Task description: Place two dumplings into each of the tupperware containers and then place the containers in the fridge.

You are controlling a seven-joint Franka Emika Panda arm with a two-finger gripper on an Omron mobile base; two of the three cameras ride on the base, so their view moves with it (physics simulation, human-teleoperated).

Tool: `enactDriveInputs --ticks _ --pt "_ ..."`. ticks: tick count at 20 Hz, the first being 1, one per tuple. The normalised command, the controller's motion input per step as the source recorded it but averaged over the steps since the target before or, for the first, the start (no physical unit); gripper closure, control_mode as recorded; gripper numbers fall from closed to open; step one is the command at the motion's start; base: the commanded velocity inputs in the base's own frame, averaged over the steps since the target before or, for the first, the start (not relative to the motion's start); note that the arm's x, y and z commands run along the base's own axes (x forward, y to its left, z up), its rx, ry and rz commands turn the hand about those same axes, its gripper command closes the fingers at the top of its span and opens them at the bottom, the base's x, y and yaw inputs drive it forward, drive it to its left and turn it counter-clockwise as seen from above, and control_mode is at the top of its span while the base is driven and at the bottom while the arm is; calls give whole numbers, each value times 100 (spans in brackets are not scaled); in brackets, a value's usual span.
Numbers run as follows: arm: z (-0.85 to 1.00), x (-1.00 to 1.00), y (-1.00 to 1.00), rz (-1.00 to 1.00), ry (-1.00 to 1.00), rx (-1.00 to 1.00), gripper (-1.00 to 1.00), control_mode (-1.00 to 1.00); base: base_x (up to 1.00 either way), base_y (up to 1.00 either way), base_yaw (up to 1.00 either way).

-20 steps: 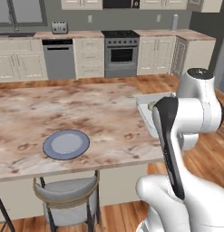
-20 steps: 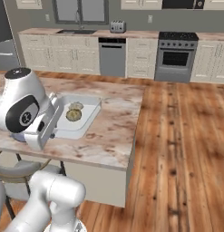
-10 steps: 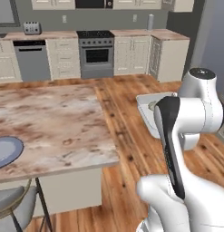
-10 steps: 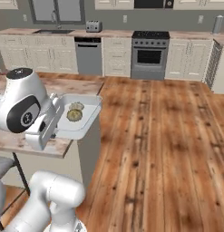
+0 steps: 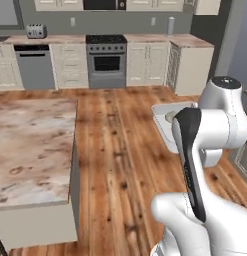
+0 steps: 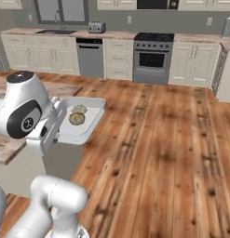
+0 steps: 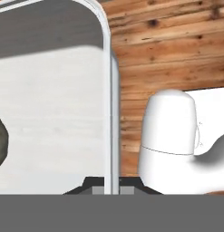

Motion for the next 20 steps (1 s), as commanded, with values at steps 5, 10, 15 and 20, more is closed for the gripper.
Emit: enactDriveInputs --ticks 5,10,15,20 --pt "0 0 0 0 0 0 100 100 100 -72 23" --pt "0 0 0 0 0 0 100 100 100 -46 22" --pt "0 0 0 0 0 0 100 100 100 -44 26" --pt "0 0 0 0 0 0 100 100 100 -55 28"
